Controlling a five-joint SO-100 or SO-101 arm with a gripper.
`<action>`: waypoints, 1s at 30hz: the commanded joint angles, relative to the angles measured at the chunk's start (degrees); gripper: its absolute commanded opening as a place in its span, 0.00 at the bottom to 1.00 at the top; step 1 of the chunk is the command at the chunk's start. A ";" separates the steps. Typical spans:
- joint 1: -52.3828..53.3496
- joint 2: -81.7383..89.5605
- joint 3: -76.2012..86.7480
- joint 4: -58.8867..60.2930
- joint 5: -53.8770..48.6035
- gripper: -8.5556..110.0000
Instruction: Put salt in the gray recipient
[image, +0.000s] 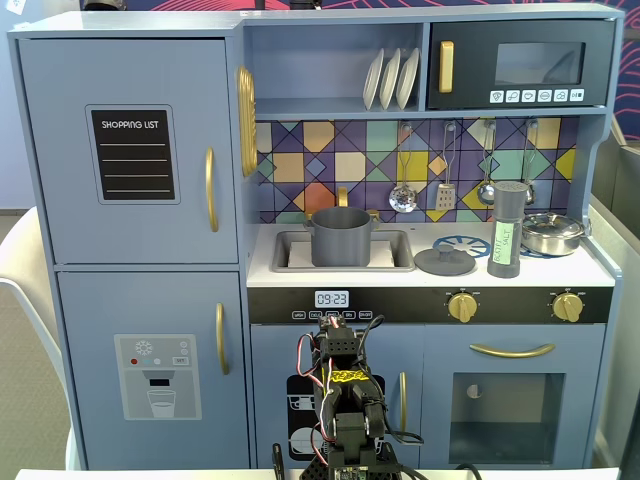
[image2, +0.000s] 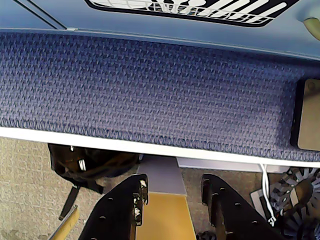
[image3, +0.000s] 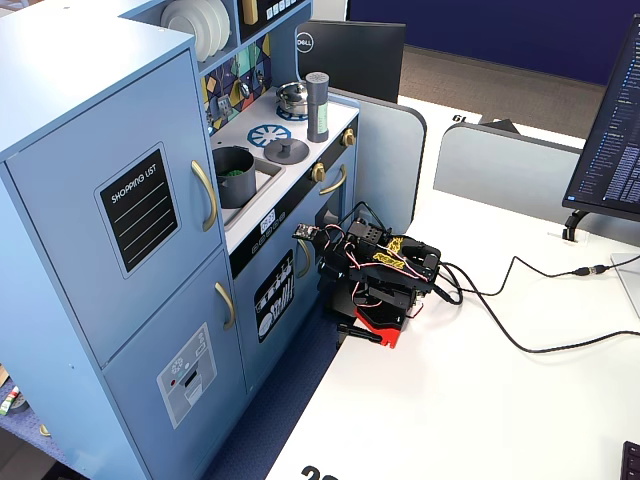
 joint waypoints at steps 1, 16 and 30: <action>0.53 0.00 -0.53 0.26 -1.67 0.07; 3.34 -1.41 -5.80 -0.44 -0.88 0.07; 44.30 -22.59 -46.67 -34.10 -4.22 0.15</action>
